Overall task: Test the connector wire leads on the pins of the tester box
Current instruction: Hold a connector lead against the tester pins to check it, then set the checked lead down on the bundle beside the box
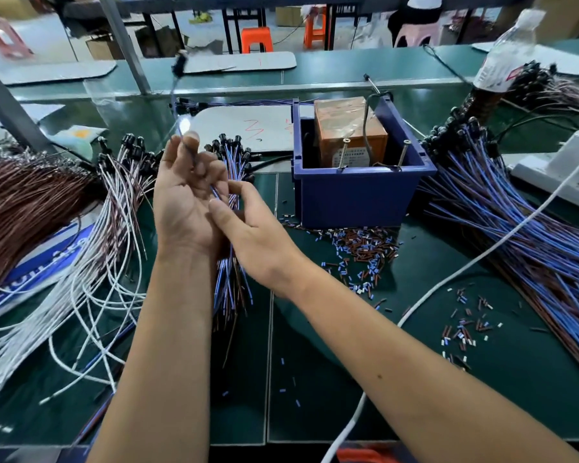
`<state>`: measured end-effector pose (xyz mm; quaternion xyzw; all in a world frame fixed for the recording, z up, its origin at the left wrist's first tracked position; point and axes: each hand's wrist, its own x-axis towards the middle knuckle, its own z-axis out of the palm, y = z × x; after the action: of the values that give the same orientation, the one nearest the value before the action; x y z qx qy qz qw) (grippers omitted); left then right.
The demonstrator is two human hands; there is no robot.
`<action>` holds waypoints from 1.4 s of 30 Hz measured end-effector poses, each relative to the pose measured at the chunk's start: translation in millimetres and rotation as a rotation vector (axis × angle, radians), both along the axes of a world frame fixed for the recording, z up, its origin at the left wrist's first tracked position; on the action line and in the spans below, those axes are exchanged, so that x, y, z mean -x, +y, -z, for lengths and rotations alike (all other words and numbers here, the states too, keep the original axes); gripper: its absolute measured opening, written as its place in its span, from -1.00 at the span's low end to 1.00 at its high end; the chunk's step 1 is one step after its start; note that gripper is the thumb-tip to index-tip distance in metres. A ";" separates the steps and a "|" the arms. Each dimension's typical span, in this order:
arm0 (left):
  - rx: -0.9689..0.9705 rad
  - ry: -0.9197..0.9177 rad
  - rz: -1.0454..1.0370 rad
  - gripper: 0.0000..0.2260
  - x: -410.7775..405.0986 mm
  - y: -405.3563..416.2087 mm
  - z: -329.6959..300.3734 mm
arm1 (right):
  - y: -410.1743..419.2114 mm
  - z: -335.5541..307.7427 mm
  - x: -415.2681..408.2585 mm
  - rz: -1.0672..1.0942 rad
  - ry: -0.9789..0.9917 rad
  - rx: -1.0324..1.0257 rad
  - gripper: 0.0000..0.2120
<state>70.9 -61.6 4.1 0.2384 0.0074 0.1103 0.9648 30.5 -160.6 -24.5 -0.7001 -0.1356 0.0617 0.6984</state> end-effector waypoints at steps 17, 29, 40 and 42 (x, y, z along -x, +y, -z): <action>0.202 -0.075 0.080 -0.76 4.8 0.8 -0.1 | -45.6 -12.8 -0.3 -0.132 -0.076 0.338 -0.60; 0.394 -0.115 0.134 -0.61 2.9 10.8 1.6 | -85.2 -52.6 -2.8 -0.109 -0.106 -0.030 -0.73; -0.177 -0.013 0.022 -0.59 6.9 8.4 2.3 | -78.5 -32.2 -0.6 0.090 -0.099 -0.459 -0.72; -0.560 0.052 -0.031 -0.52 8.2 4.4 2.8 | -81.3 -34.2 -2.1 0.140 -0.116 -0.445 -0.72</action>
<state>62.7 -57.2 1.4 0.4983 0.0050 0.1168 0.8591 32.6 -241.9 9.7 -0.5390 -0.1369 -0.0588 0.8290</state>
